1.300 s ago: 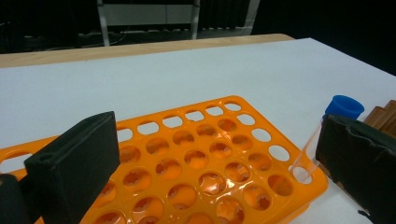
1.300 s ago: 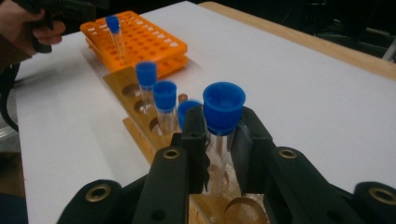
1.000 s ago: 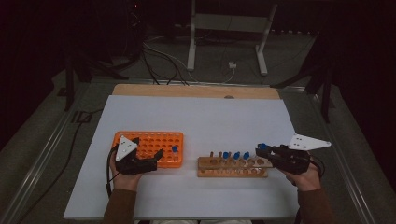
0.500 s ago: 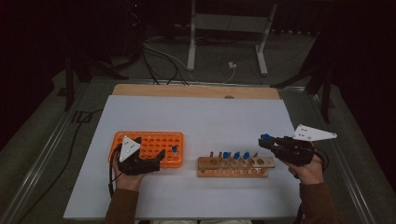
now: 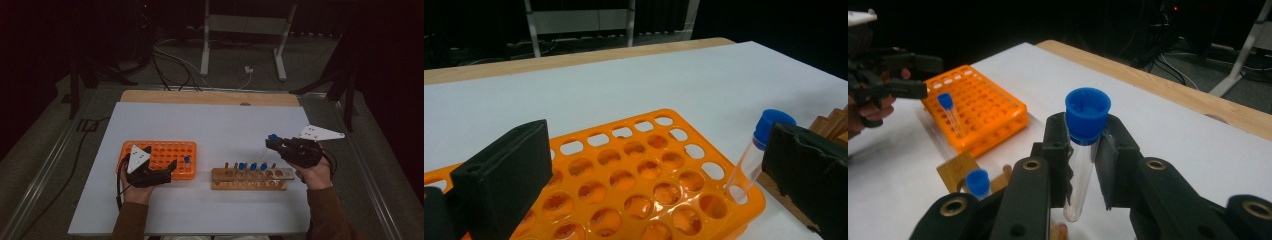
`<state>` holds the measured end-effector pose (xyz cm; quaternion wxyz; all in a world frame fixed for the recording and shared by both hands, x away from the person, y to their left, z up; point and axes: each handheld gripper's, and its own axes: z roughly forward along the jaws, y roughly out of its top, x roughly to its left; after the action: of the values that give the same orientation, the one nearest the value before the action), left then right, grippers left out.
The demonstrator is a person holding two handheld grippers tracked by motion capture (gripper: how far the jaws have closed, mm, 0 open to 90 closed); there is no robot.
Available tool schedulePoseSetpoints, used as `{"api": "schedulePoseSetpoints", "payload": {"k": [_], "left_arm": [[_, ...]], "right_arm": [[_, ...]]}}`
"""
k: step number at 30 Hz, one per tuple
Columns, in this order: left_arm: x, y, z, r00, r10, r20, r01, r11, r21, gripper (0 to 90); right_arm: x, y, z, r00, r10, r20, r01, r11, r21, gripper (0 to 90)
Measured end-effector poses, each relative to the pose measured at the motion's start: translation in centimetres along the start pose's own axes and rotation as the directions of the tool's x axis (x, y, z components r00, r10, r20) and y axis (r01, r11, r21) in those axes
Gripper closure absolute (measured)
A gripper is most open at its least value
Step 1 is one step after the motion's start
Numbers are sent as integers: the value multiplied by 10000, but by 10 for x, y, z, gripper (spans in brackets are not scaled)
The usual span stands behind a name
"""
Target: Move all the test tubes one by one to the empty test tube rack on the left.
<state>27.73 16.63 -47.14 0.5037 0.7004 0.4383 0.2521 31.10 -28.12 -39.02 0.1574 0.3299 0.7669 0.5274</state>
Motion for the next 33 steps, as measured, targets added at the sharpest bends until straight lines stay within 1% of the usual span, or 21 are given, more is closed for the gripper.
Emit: {"api": "schedulePoseSetpoints", "payload": {"k": [2,6,9,12,16,20,22,25,29,33], "left_arm": [[-1,2,0,10000,16,20,-16,10000,-19,7],[-5,6,-2,10000,3,30,-3,9999,-124,7],[-9,13,-1,9999,69,94,-67,9997,-223,8],[-14,20,1,9995,234,216,-228,9993,-308,8],[-20,28,4,9985,407,365,-392,9984,-397,8],[-26,36,10,9979,335,560,-313,9987,-410,12],[-29,40,13,9972,376,639,-352,9987,-377,12],[-35,47,17,9953,546,800,-517,9979,-387,14],[-45,56,21,9930,517,1061,-461,9974,-553,30],[-54,62,26,9900,716,1214,-658,9965,-515,34]], "right_arm": [[1,2,4,10000,76,-48,-76,9999,-98,766],[5,6,12,10000,19,-83,-19,10000,-7,766],[7,10,17,10000,25,-90,-25,10000,51,766],[9,15,22,9997,103,-200,-100,9999,122,766],[13,22,29,9999,-40,-167,45,9996,289,766],[17,28,37,9997,-68,-251,74,9996,263,765],[19,30,40,9995,-23,-323,31,9997,248,765],[23,32,46,9993,-50,-361,61,9995,325,765],[28,36,51,9990,-170,-416,185,9992,348,765],[32,40,55,9990,-122,-429,139,9992,375,766]]}}
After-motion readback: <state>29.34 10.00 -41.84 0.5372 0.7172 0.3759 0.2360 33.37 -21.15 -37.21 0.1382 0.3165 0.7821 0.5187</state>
